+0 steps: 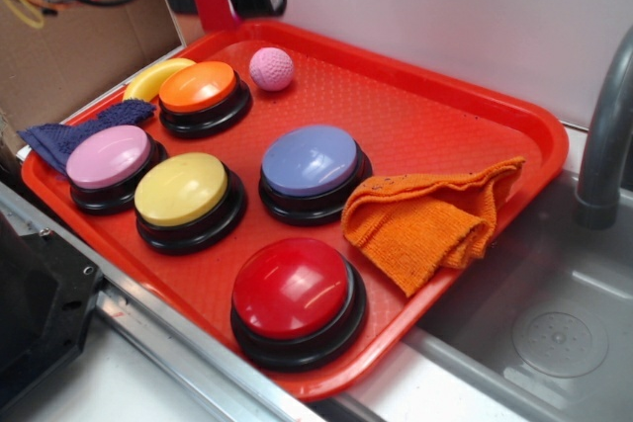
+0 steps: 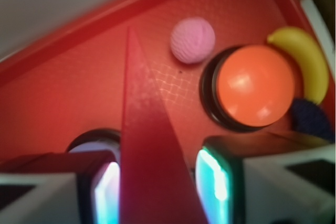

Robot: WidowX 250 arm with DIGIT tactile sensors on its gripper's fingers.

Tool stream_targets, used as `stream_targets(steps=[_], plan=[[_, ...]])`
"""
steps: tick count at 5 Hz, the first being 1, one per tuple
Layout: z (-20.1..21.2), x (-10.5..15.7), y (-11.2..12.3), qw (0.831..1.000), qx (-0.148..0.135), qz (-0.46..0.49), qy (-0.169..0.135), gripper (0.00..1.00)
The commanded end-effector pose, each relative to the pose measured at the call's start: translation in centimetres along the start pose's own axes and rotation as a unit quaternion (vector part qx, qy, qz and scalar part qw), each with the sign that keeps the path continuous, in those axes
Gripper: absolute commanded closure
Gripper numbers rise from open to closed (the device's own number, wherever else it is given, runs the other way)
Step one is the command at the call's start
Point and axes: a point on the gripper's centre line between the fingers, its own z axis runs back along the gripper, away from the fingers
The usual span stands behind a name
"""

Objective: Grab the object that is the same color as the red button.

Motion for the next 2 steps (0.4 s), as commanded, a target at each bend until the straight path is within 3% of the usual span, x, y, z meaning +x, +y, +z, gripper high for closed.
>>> stream_targets(steps=[1,2], plan=[[5.98,1.97,0.58,0.997,-0.06,0.007,-0.057,1.0],[5.23,2.56,0.91,0.998,-0.023,0.006,-0.066,1.0]])
